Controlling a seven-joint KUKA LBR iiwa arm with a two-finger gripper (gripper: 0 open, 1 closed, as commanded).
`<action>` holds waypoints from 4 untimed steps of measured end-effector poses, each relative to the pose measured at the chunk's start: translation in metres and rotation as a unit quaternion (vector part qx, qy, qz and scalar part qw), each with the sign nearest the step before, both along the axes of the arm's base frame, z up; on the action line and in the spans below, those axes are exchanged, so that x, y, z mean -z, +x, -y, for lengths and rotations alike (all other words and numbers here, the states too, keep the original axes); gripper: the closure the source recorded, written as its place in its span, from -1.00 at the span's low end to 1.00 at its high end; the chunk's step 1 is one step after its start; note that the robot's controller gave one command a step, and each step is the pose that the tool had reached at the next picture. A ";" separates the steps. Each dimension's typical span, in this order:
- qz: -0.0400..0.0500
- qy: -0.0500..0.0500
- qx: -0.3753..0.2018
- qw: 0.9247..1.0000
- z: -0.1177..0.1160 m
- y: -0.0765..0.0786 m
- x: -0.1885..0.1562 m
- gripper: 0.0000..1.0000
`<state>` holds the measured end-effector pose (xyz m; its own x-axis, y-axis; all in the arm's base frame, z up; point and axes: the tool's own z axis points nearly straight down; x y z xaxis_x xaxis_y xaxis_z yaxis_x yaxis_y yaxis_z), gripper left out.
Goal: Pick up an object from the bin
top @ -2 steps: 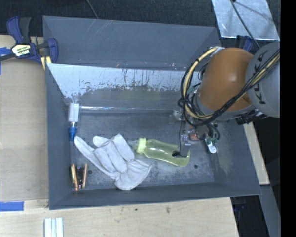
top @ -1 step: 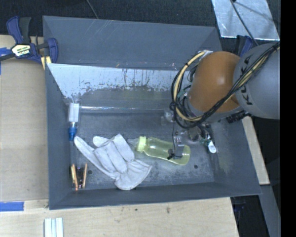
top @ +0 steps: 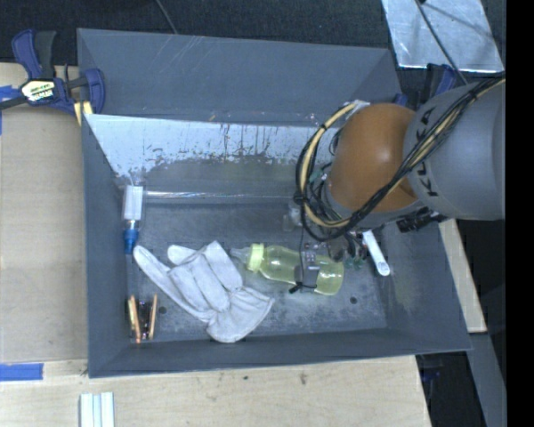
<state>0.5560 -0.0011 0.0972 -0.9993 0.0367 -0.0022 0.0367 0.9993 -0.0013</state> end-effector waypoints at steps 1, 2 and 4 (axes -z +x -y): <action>-0.001 0.000 0.114 0.993 -0.002 -0.005 0.008 -1.00; 0.000 0.001 0.064 0.998 -0.023 -0.014 0.027 1.00; 0.000 0.001 0.061 0.998 -0.026 -0.006 -0.078 1.00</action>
Offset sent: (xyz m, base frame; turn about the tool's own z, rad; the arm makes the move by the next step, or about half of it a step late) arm -0.0141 0.0237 -0.0272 0.1283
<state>0.5503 0.0252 0.1752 -0.9874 0.1580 -0.0024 0.1580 0.9874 0.0001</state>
